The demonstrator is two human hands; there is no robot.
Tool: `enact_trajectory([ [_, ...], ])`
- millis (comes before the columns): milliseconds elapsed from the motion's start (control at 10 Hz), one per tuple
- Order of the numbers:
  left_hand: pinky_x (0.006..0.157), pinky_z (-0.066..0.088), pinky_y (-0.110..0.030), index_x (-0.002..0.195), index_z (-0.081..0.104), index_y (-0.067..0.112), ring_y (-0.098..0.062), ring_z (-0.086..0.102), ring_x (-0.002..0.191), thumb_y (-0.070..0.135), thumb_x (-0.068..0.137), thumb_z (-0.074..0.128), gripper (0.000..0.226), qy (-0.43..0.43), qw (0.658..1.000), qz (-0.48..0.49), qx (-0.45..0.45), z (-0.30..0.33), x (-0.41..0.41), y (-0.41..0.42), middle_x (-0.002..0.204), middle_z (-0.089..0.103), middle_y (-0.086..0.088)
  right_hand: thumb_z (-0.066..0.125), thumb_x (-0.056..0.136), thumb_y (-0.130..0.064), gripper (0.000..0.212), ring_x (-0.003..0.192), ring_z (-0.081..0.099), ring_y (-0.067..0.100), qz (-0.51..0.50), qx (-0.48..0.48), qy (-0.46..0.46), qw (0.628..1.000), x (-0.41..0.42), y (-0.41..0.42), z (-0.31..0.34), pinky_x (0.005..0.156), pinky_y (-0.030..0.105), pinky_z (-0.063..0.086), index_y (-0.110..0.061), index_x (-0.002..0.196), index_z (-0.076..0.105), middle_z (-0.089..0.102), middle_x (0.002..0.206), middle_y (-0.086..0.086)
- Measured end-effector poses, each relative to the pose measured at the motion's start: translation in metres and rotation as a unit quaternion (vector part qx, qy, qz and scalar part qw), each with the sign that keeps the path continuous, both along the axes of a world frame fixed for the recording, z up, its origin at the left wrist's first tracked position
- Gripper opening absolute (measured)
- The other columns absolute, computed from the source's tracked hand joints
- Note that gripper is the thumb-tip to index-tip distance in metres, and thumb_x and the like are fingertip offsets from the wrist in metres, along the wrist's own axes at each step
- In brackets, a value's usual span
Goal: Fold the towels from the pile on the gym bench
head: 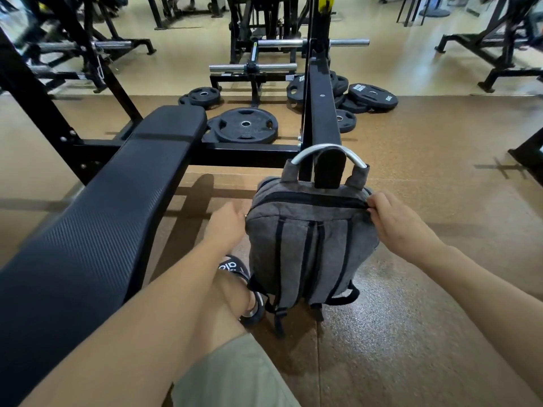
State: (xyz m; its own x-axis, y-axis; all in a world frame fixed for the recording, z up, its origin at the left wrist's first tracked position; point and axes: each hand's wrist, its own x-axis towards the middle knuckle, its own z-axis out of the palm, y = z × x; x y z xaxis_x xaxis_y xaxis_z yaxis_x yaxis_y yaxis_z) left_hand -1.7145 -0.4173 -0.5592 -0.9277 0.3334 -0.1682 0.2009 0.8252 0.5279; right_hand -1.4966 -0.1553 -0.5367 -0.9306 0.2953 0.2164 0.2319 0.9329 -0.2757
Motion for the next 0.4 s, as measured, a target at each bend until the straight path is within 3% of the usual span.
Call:
enact_trajectory([
  [100,0.066,0.045,-0.035,0.096,0.063,-0.002,-0.028,0.061,0.072,0.019,0.106,0.048,0.028,-0.184,0.973,0.073,0.114,-0.037,0.0,-0.007,0.086,0.069,-0.021,0.042,0.101,-0.017,0.013,0.081,0.055,0.036,-0.03,-0.012,0.008,0.999,-0.002,0.001,-0.002,0.072,0.047,0.047,-0.007,0.106,0.05,0.045,0.101,0.004],
  [200,0.065,0.05,-0.033,0.092,0.058,0.002,-0.029,0.065,0.068,0.024,0.107,0.043,0.031,-0.218,0.966,0.068,0.118,-0.034,0.008,-0.008,0.081,0.07,-0.018,0.048,0.097,-0.005,0.014,0.095,0.055,0.033,-0.094,-0.06,0.024,0.994,-0.003,-0.002,0.009,0.078,0.035,0.038,-0.006,0.109,0.055,0.048,0.102,0.003],
  [300,0.087,0.046,-0.034,0.139,0.042,0.003,-0.031,0.061,0.111,0.035,0.105,0.047,0.047,-0.101,0.992,0.015,0.08,0.003,0.011,-0.015,0.125,0.06,-0.015,0.055,0.096,-0.006,0.017,0.09,0.06,0.022,-0.115,-0.121,0.108,0.98,-0.003,-0.023,0.042,0.077,0.033,0.044,-0.015,0.11,0.058,0.06,0.102,0.003],
  [400,0.096,0.048,-0.034,0.147,0.038,0.016,-0.016,0.059,0.116,0.039,0.103,0.051,0.051,0.012,0.979,-0.043,0.201,0.063,0.029,-0.037,0.129,0.058,0.001,0.06,0.099,-0.011,0.02,0.081,0.067,0.014,-0.07,-0.276,0.253,0.925,0.004,-0.054,0.098,0.074,0.028,0.053,-0.031,0.099,0.059,0.068,0.092,-0.004],
])
